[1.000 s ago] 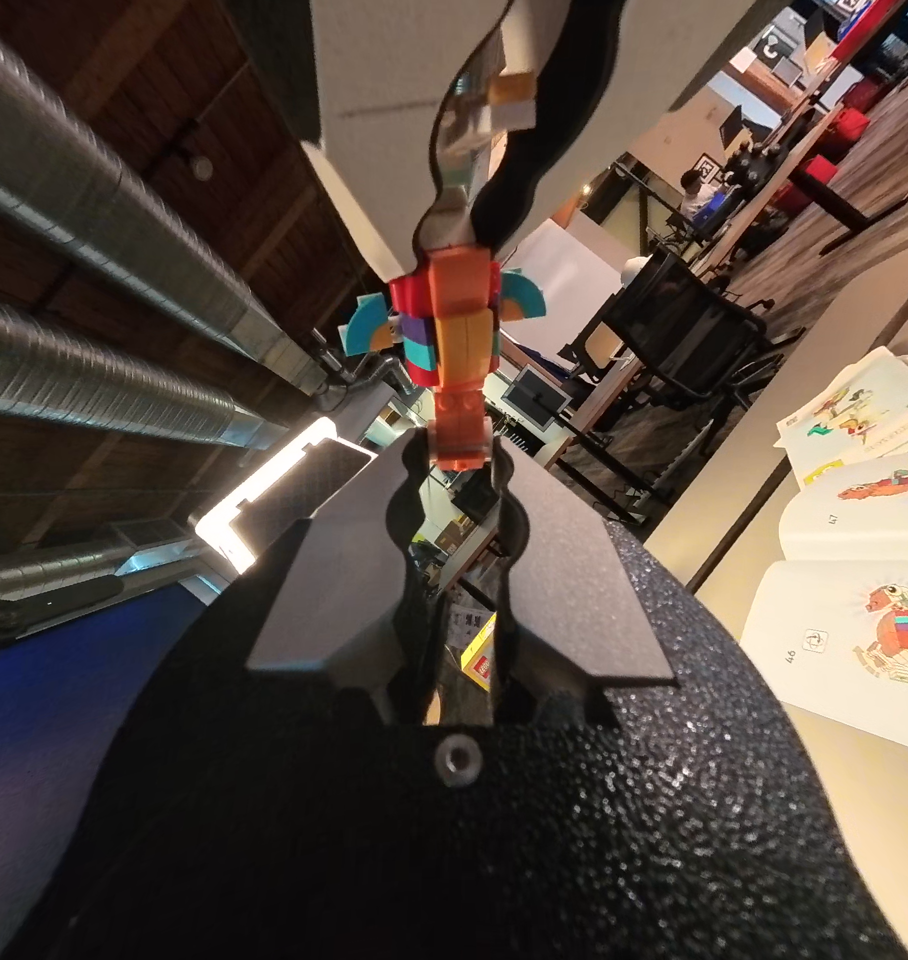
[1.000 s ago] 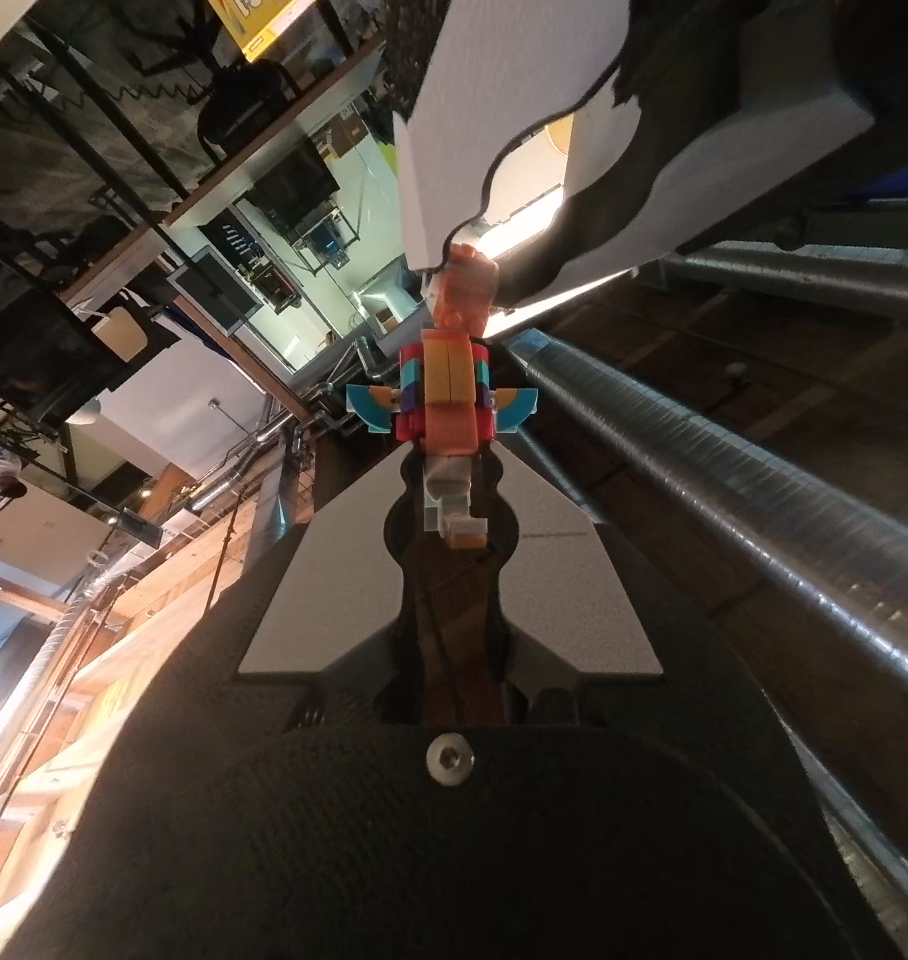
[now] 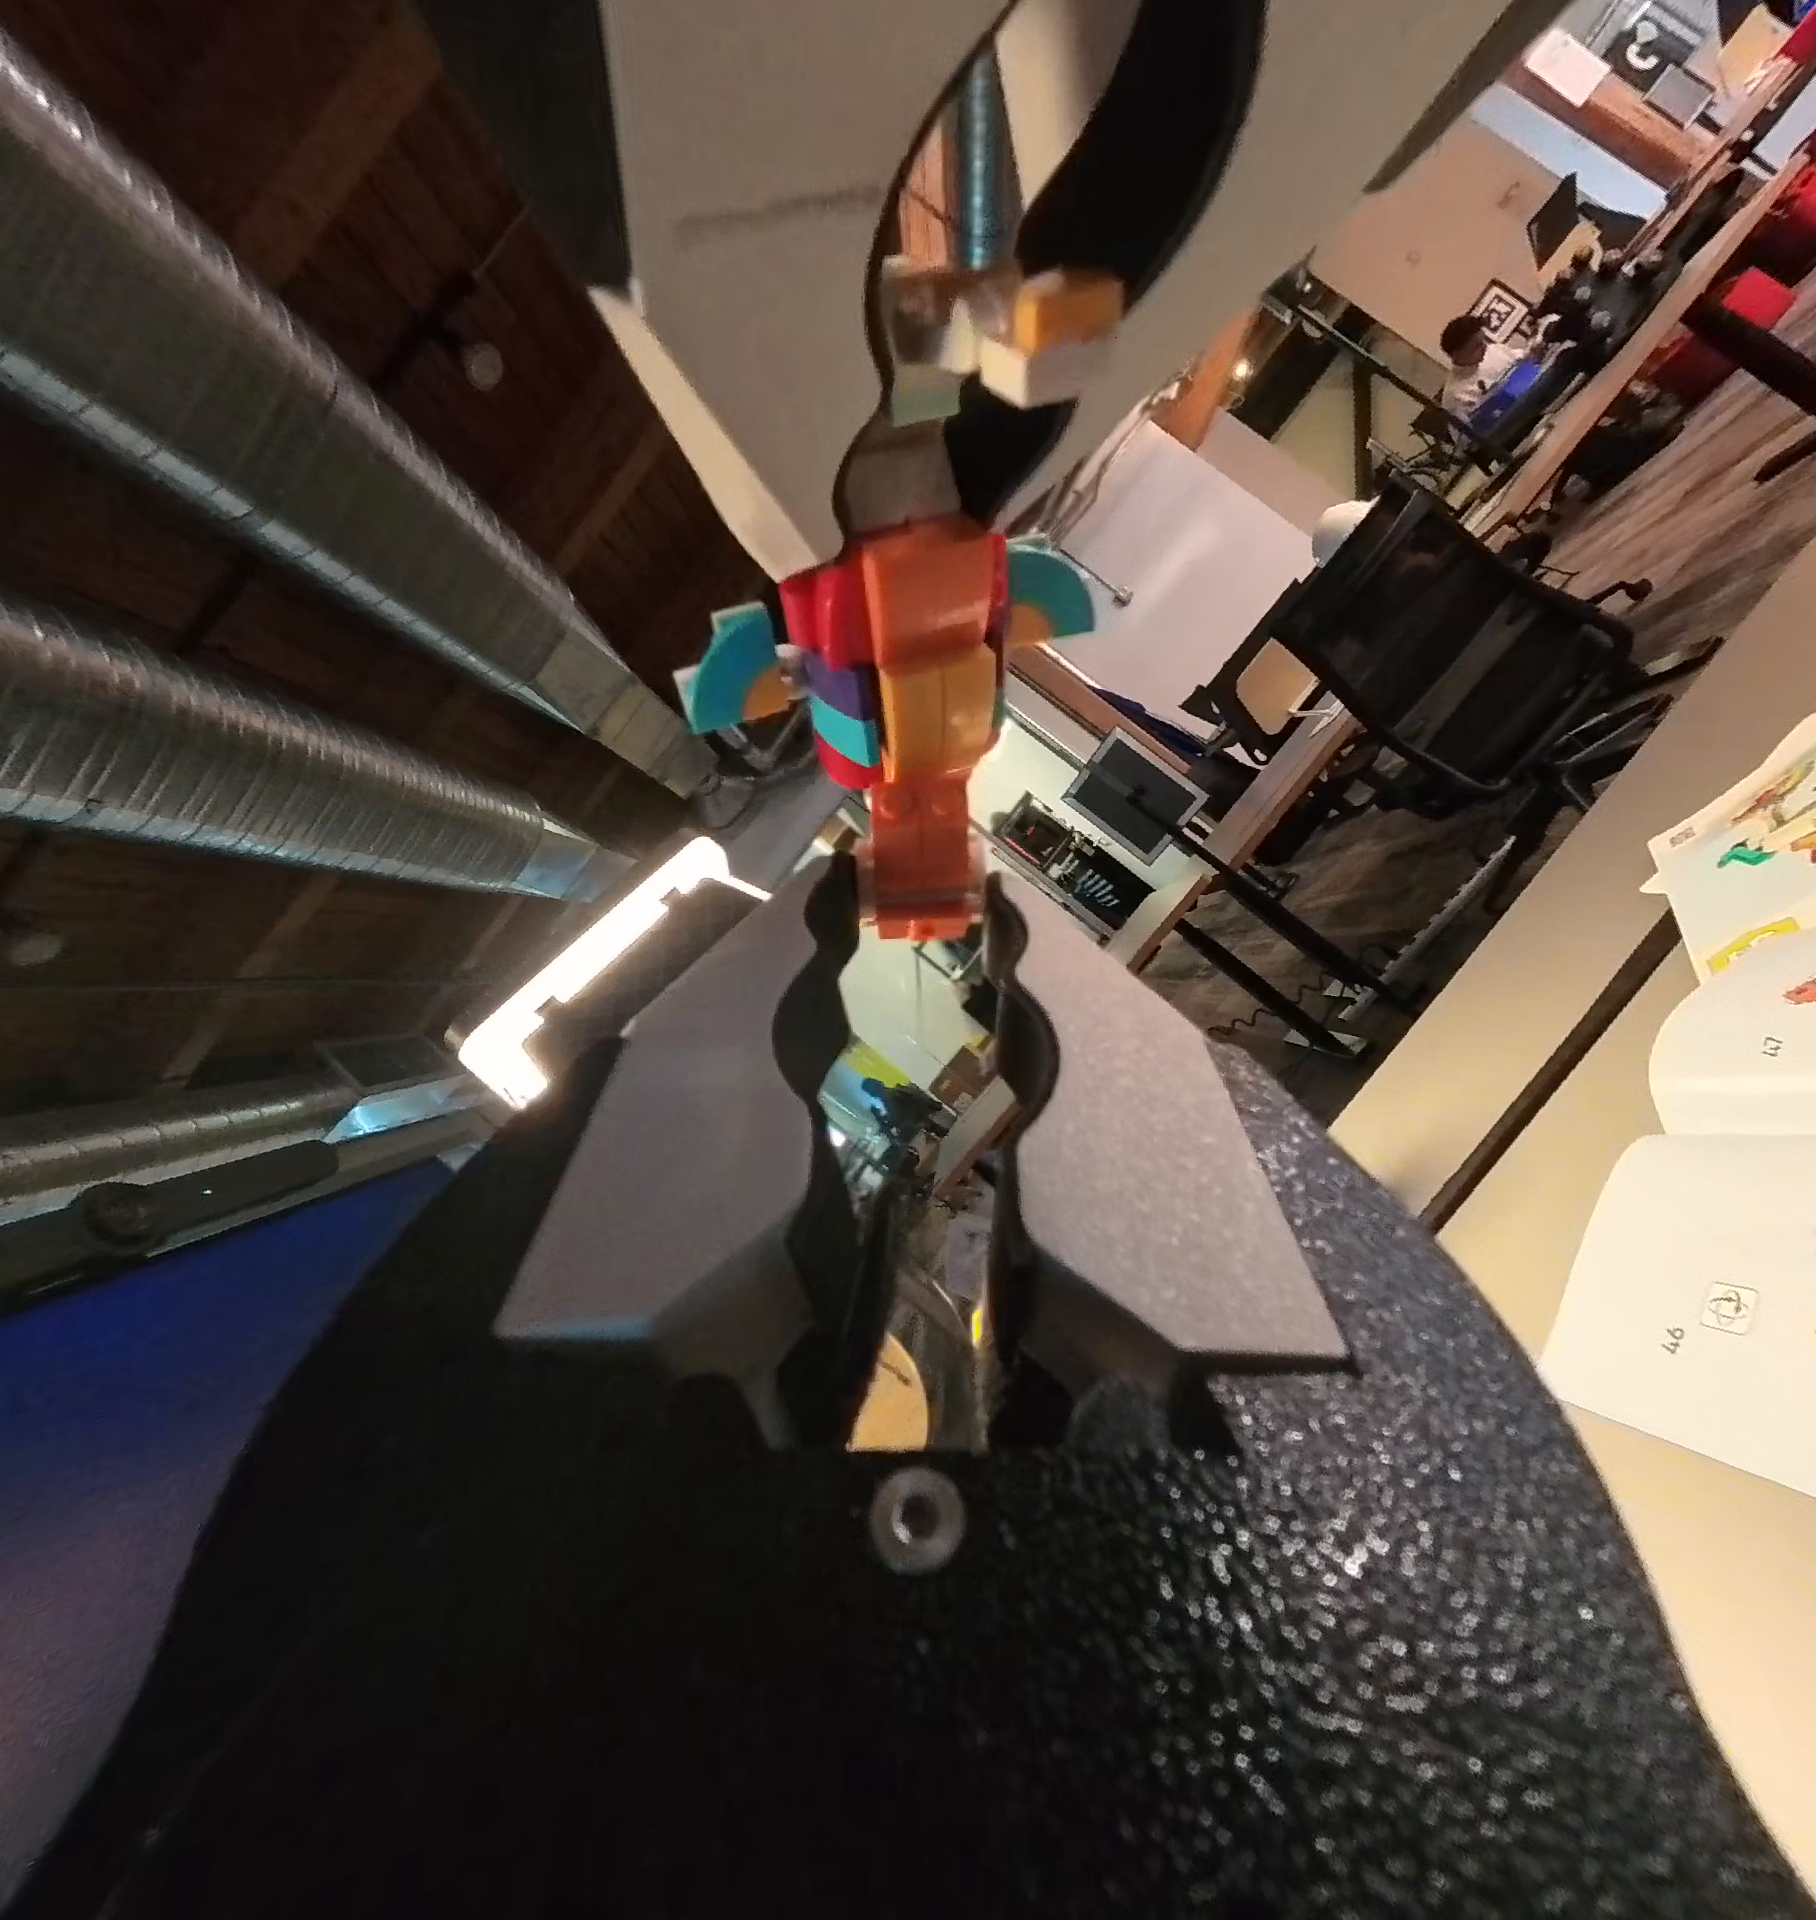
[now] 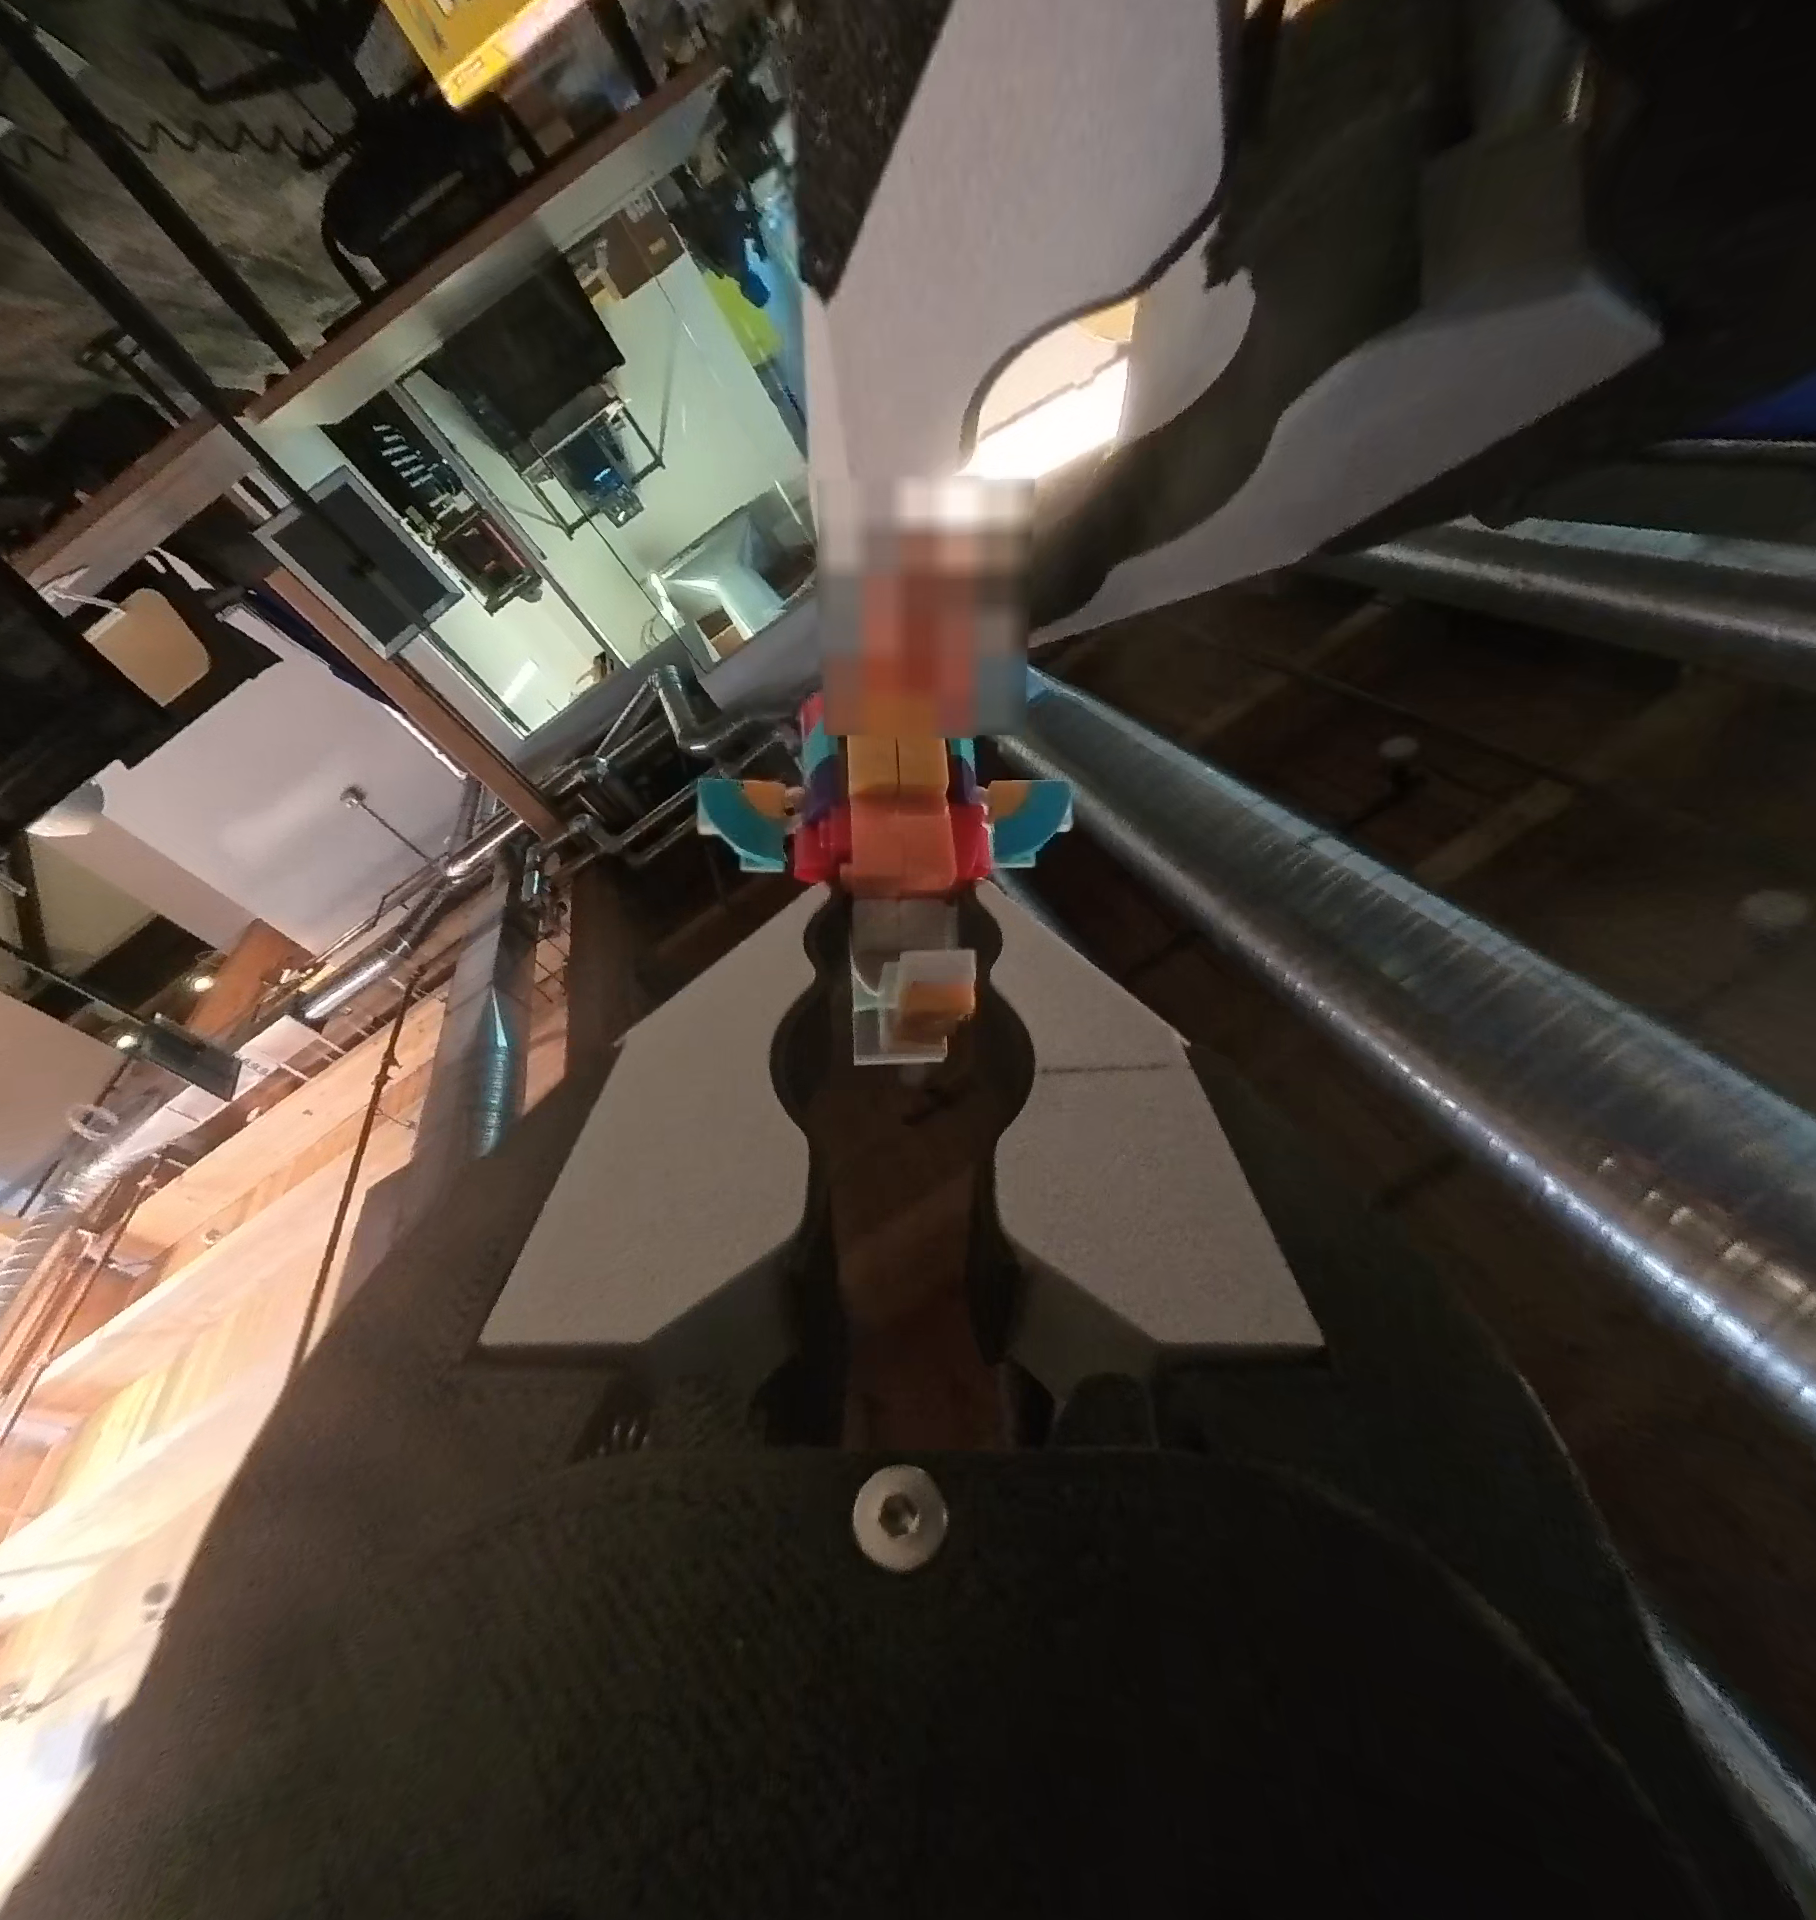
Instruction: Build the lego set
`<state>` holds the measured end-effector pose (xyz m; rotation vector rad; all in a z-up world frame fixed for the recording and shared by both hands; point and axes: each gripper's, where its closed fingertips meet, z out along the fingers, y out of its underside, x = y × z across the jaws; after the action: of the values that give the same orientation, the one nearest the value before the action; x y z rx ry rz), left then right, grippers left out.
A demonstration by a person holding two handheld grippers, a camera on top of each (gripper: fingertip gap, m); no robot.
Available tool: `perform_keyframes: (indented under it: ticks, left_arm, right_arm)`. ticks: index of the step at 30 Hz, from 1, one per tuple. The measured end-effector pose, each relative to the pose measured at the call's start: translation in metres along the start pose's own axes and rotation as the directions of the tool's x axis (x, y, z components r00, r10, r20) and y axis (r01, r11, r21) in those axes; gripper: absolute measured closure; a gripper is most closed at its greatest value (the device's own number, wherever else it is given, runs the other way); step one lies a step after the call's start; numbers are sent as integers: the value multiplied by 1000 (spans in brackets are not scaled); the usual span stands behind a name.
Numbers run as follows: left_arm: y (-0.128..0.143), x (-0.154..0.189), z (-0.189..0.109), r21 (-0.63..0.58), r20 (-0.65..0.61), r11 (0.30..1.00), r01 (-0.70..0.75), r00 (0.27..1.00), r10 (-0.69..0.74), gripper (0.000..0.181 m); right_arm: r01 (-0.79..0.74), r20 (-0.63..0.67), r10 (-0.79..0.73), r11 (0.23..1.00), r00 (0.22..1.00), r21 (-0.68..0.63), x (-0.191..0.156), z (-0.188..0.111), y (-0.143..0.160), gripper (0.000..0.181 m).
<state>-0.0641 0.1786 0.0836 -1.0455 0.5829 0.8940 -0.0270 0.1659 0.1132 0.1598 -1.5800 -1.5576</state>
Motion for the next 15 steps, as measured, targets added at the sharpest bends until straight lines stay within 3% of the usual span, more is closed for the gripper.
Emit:
perform_keyframes:
  ticks: [15]
  left_arm:
    - [-31,-30,-21,63,211,982,-177,964,160,159]
  right_arm:
    - [-253,-289,224,965,930,-65,16,-32,18,163]
